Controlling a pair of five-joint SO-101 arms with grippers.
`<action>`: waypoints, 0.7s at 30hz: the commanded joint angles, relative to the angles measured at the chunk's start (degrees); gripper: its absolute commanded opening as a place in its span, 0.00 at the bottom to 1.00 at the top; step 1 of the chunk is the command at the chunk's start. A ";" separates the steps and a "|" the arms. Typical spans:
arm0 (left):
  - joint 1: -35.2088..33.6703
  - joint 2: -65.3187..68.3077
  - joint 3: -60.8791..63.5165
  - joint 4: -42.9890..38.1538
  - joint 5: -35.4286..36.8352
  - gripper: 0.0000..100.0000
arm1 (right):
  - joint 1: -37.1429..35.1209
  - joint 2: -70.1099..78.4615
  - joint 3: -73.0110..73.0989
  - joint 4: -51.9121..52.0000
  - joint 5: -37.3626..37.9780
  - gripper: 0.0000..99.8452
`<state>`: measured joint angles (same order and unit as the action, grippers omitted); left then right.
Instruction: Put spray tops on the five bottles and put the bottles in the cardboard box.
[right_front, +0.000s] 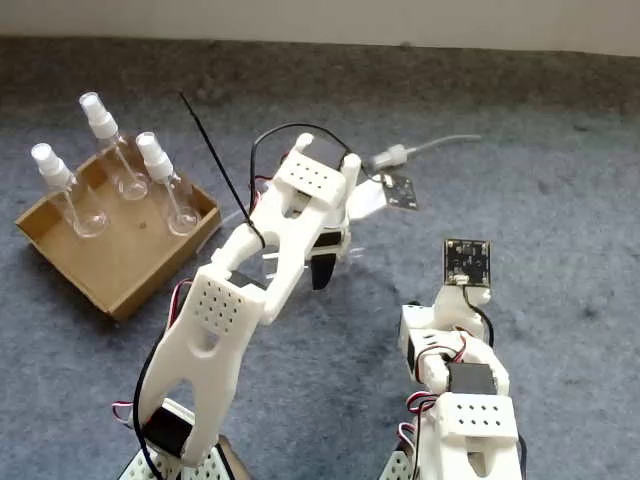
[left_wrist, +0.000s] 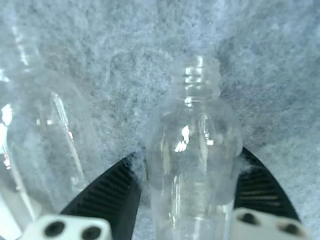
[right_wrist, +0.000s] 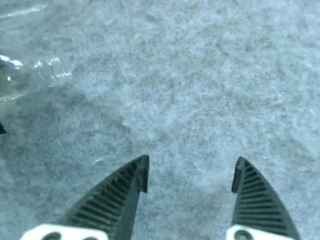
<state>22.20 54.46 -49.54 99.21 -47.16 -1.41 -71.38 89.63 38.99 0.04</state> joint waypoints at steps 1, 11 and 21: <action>0.13 -1.10 -0.92 -0.44 -0.44 0.20 | 0.31 0.22 -0.57 -1.10 -0.35 0.25; 0.22 -1.45 -0.92 0.09 -0.35 0.11 | 0.31 0.22 -0.57 -1.10 -0.35 0.25; 5.32 -12.70 -0.66 0.97 4.22 0.11 | 0.31 0.22 -0.57 -1.10 -0.35 0.25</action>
<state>24.84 50.95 -49.36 99.47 -47.16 -1.41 -71.38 89.63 38.99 0.04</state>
